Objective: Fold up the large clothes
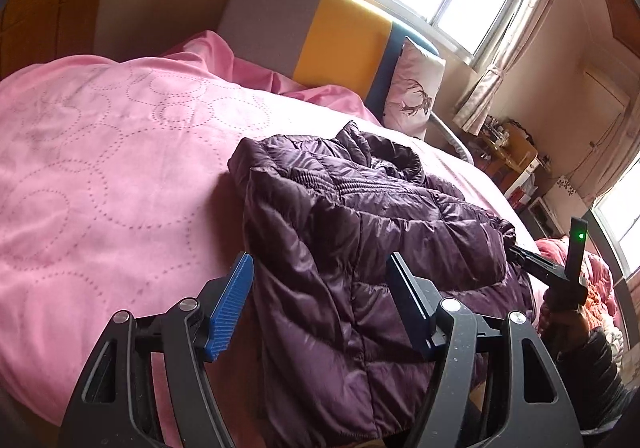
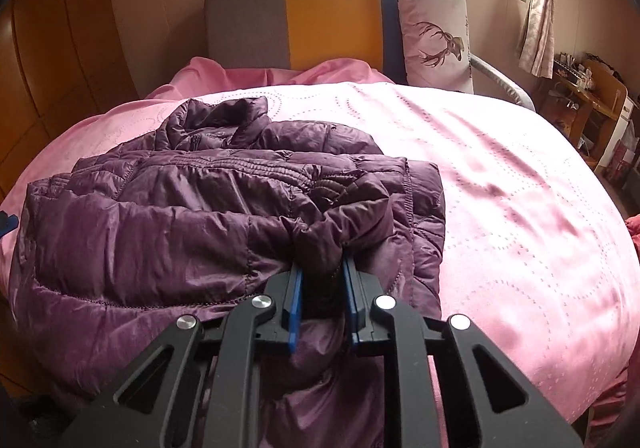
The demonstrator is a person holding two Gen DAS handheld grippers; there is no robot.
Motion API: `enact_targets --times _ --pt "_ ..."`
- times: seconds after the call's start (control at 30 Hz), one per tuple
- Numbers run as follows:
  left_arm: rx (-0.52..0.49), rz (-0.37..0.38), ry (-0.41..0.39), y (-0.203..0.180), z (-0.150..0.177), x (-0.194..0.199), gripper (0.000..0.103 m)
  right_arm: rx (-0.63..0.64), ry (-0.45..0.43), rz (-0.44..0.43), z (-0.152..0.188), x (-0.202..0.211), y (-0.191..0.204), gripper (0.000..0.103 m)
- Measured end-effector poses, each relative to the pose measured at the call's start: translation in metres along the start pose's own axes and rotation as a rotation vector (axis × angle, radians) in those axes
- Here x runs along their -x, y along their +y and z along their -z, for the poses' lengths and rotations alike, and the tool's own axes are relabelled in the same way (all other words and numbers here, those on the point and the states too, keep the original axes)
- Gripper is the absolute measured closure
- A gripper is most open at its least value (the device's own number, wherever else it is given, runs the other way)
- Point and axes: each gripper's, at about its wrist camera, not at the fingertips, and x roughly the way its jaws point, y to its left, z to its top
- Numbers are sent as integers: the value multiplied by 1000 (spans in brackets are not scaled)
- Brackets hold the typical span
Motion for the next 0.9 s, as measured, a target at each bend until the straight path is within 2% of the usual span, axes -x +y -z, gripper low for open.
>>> enact_targets --times 0.27,0.4,0.43,0.47,0.5,0.6,0.73,0.9 --pt "-84 -95 22 -8 -9 -34 37 15 3 -1 5 0 -1 89" --pt "-177 -141 75 -23 -4 -57 66 13 3 2 6 3 -2 91" --pt "-213 -152 89 -27 -2 -64 68 12 2 2 6 4 -2 92" --pt "-234 -163 98 -29 0 -68 76 11 0 3 6 5 -3 93" --pt "-252 -172 105 -30 2 -72 90 10 -4 4 6 7 -4 94" --pt "-232 -157 88 -28 3 -67 98 -2 -24 8 6 19 -8 96" --pt "-147 -68 15 -23 -1 -27 100 -25 -70 -8 7 44 -11 96" --pt "-128 -6 -61 -27 -6 14 100 -23 -144 -18 -2 76 -8 96"
